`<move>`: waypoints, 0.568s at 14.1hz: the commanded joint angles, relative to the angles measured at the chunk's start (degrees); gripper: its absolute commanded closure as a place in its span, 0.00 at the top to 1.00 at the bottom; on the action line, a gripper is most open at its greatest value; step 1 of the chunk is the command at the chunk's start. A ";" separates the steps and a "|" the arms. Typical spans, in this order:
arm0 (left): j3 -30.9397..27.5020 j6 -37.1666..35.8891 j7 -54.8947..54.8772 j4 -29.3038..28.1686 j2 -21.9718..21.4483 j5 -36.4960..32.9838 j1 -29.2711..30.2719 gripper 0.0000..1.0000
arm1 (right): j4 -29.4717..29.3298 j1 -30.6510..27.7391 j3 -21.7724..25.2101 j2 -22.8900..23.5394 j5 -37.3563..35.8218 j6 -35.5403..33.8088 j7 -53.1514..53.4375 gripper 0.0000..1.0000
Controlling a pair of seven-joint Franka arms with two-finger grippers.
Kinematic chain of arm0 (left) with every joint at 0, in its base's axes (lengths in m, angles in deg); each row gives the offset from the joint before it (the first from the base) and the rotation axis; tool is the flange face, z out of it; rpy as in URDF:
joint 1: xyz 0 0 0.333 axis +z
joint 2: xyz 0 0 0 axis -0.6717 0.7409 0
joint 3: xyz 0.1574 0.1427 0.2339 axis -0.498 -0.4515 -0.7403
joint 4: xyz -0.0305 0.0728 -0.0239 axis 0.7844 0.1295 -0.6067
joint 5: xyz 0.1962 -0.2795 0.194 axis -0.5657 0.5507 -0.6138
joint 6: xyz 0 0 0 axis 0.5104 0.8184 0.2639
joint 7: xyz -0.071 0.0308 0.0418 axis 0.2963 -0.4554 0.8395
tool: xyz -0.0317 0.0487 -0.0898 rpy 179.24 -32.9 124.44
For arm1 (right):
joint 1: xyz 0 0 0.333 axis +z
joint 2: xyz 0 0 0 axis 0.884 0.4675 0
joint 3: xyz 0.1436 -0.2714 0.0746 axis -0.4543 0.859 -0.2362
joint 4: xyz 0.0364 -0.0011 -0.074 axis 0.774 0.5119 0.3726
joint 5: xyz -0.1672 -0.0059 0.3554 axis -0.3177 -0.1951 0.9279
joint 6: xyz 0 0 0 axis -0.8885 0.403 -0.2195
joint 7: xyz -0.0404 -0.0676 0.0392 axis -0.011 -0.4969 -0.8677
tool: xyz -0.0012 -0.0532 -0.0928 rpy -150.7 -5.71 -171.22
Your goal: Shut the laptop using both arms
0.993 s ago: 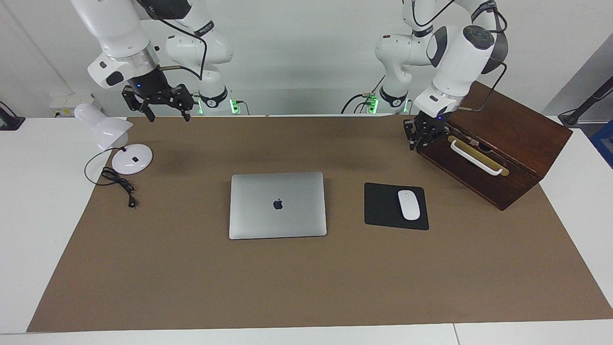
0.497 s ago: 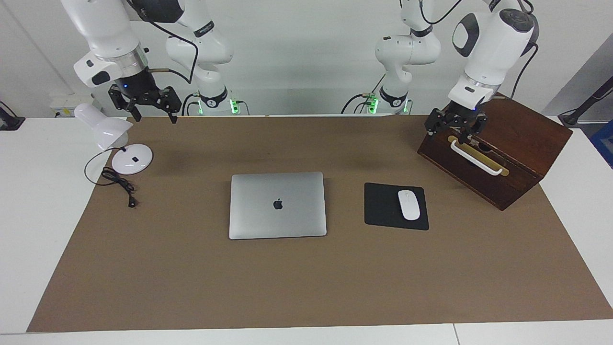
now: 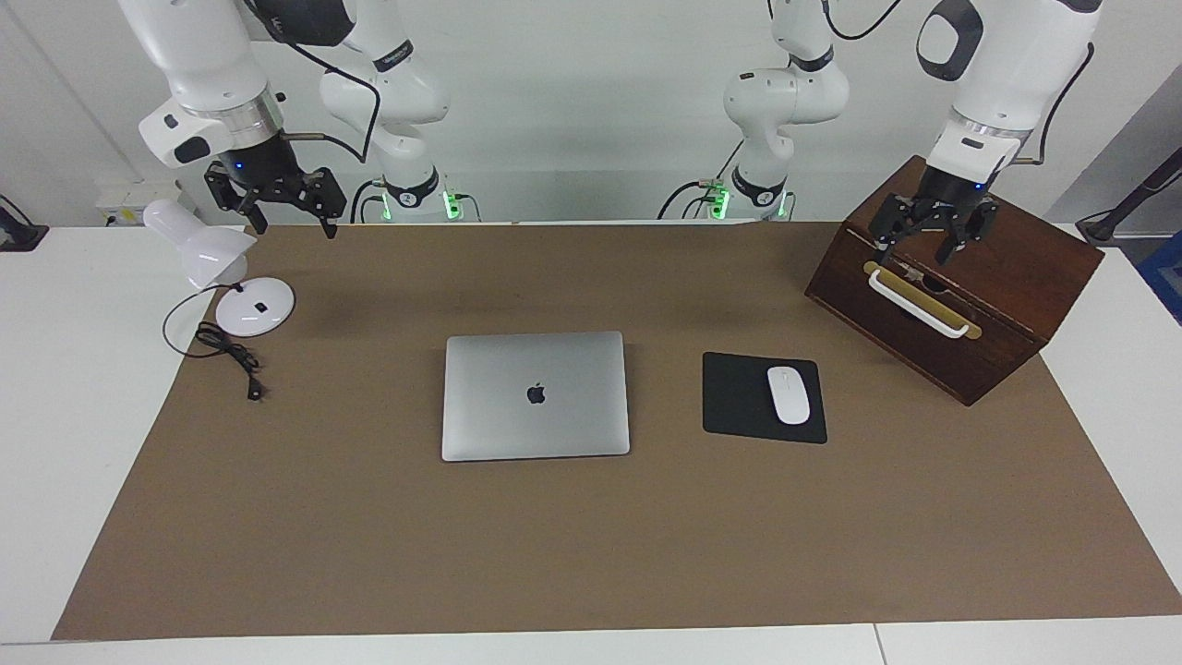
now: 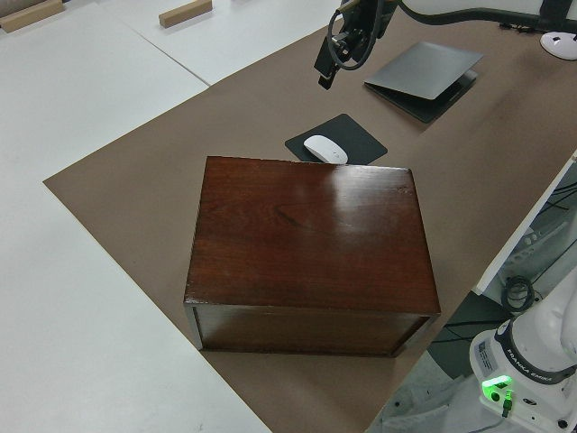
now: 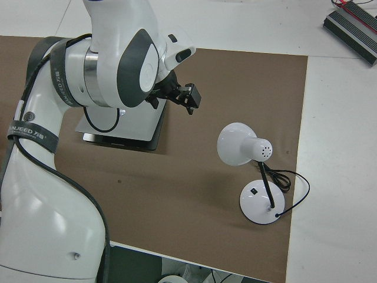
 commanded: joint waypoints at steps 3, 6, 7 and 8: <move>0.44 -11.39 0.71 15.42 8.34 -1.13 1.36 1.00 | 0.52 -0.59 -0.42 -1.14 -1.19 0.91 -1.28 1.00; 0.44 -13.78 0.71 16.58 10.28 -1.13 1.46 1.00 | -1.15 -0.68 -0.42 -0.71 -1.19 -0.58 -1.64 1.00; 0.44 -14.47 0.71 16.40 10.46 -1.13 1.46 1.00 | -1.59 -0.68 -0.42 -0.70 -1.19 -0.93 -1.64 1.00; 0.61 -15.44 0.71 16.05 10.55 -1.13 1.46 1.00 | -1.85 -0.68 -0.34 -0.70 -1.19 -1.28 -1.73 1.00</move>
